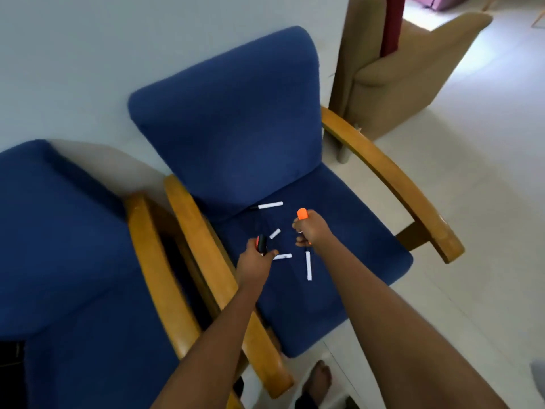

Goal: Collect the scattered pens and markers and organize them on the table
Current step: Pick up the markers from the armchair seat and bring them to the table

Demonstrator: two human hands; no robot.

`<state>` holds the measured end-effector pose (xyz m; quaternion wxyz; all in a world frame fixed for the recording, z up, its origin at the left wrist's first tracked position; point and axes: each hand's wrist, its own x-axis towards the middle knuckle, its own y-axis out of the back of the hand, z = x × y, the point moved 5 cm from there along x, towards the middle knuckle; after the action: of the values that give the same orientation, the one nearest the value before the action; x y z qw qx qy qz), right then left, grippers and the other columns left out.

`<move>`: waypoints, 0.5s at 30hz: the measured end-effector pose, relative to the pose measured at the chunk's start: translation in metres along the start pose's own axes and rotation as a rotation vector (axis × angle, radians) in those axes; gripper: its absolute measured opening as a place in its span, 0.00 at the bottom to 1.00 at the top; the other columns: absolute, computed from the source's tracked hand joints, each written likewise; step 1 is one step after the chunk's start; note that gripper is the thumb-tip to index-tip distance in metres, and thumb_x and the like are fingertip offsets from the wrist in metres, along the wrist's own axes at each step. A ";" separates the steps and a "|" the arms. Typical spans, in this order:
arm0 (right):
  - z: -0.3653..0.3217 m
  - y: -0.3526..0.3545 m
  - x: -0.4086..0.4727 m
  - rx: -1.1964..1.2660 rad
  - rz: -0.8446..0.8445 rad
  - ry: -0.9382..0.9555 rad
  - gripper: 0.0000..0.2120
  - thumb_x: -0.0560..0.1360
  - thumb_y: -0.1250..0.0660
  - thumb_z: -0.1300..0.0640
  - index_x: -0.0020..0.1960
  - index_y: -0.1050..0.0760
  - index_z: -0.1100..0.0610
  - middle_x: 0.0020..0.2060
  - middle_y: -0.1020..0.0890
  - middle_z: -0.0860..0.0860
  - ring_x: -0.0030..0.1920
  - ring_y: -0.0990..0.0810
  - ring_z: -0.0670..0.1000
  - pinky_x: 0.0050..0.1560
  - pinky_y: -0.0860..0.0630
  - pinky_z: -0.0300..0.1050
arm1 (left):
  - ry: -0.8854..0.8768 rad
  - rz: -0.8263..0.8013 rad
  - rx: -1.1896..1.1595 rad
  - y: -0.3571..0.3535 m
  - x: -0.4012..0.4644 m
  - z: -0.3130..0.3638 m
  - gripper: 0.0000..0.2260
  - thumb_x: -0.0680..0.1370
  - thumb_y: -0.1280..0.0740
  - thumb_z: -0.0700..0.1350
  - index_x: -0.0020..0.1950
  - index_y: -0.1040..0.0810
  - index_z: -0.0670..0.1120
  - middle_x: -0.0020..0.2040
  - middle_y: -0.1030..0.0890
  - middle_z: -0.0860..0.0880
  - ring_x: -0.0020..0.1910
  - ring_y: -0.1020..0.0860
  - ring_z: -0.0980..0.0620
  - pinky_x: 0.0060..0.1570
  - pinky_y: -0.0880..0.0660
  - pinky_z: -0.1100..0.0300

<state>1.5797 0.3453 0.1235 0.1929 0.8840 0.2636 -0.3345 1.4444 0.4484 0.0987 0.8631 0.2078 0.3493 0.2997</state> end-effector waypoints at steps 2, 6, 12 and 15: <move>0.014 0.027 0.019 -0.011 0.051 -0.037 0.05 0.76 0.35 0.62 0.46 0.32 0.60 0.32 0.30 0.53 0.28 0.32 0.50 0.28 0.26 0.43 | -0.034 -0.023 0.220 -0.027 0.010 0.004 0.16 0.74 0.31 0.52 0.55 0.30 0.45 0.48 0.20 0.43 0.47 0.21 0.41 0.42 0.24 0.50; 0.039 0.054 0.064 -0.068 0.092 -0.059 0.17 0.73 0.31 0.60 0.34 0.38 0.56 0.30 0.32 0.53 0.27 0.32 0.51 0.28 0.29 0.44 | -0.025 -0.063 0.432 -0.071 0.039 -0.008 0.18 0.76 0.32 0.48 0.61 0.31 0.43 0.59 0.24 0.43 0.56 0.23 0.41 0.50 0.26 0.50; 0.085 0.071 0.152 -0.385 0.109 -0.093 0.19 0.72 0.29 0.57 0.34 0.40 0.55 0.33 0.29 0.53 0.32 0.27 0.54 0.37 0.25 0.48 | -0.063 -0.149 0.779 -0.137 0.098 -0.046 0.20 0.78 0.36 0.45 0.68 0.36 0.43 0.69 0.35 0.45 0.58 0.23 0.44 0.49 0.25 0.52; 0.117 0.066 0.184 -0.468 0.105 -0.140 0.15 0.72 0.29 0.54 0.40 0.36 0.57 0.42 0.26 0.55 0.41 0.25 0.56 0.40 0.27 0.47 | 0.006 -0.069 0.755 -0.155 0.126 -0.066 0.21 0.78 0.35 0.46 0.68 0.36 0.43 0.70 0.36 0.44 0.57 0.23 0.42 0.49 0.25 0.51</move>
<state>1.6789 0.2952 -0.0752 0.4274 0.8024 0.2735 -0.3141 1.5269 0.4280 -0.0937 0.7344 0.4983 0.4445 0.1211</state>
